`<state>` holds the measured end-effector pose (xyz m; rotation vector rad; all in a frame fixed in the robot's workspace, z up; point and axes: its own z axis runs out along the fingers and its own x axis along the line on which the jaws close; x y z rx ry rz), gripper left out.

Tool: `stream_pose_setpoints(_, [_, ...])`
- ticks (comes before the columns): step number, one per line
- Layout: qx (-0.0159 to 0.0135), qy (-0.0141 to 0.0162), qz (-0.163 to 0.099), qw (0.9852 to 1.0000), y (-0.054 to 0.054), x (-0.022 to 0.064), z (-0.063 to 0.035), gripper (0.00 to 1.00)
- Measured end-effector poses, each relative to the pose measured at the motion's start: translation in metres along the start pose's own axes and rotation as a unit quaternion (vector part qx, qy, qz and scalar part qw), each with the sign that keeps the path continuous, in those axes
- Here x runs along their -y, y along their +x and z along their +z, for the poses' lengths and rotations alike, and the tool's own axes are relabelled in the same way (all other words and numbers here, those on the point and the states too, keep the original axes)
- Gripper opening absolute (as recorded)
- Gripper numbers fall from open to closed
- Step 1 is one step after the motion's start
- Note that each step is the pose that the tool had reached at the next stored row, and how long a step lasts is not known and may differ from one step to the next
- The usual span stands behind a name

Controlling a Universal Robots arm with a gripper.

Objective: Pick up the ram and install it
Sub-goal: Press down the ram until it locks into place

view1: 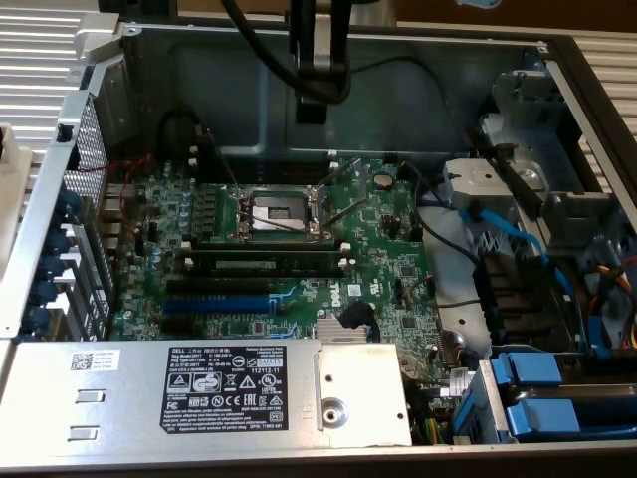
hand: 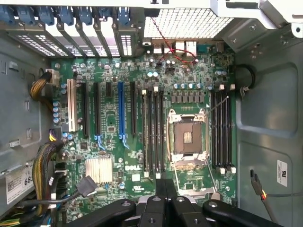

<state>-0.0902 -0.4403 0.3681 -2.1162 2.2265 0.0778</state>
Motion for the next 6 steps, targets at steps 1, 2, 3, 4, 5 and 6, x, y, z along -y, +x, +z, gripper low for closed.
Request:
stream_pose_setpoints(1, [0.0000, 0.0000, 0.000, 1.0000, 0.0000, 0.0000, 0.0000, 0.11])
stream_pose_setpoints(2, [0.0000, 0.0000, 0.000, 1.0000, 0.0000, 0.0000, 0.0000, 0.11])
stream_pose_setpoints(3, [0.0000, 0.0000, 0.000, 1.0000, 0.0000, 0.0000, -0.0001, 0.11])
stream_pose_setpoints(4, [0.0000, 0.0000, 0.000, 1.0000, 0.0000, 0.0000, -0.0001, 0.11])
stream_pose_setpoints(5, [0.0000, 0.0000, 0.000, 1.0000, 0.0000, 0.0000, -0.0001, 0.11])
stream_pose_setpoints(6, [0.0000, 0.0000, 0.000, 1.0000, 0.0000, 0.0000, -0.0001, 0.11])
